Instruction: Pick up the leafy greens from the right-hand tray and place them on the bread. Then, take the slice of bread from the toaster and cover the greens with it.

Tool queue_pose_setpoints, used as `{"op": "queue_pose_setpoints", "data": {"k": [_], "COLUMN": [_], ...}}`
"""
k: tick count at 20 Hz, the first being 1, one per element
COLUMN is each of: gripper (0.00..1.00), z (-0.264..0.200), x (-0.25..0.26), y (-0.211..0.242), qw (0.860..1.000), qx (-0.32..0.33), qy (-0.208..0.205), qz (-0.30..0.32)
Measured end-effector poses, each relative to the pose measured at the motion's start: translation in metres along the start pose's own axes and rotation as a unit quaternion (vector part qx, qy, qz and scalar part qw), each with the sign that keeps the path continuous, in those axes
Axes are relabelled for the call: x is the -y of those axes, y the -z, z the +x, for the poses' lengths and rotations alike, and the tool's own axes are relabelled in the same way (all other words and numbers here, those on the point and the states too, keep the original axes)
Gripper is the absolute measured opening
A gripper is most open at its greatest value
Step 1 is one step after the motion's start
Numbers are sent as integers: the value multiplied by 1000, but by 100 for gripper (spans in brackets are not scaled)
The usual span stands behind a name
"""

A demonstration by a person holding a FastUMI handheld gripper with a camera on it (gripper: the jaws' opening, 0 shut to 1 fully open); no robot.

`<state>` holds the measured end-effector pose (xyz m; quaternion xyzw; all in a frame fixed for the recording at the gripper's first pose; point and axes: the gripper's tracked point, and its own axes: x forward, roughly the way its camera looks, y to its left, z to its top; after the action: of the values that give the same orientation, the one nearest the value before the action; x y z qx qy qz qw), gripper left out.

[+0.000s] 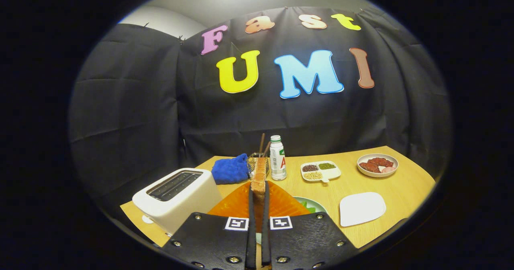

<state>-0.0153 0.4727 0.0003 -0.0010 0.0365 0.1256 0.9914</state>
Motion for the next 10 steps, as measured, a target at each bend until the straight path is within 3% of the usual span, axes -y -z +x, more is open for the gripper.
{"op": "queue_pose_setpoints", "data": {"k": [8, 10], "gripper": [6, 6], "z": [18, 23], "x": [25, 17], "y": [31, 40], "qw": [1000, 999], "qx": [-22, -31], "qy": [17, 3], "qz": [6, 15]}}
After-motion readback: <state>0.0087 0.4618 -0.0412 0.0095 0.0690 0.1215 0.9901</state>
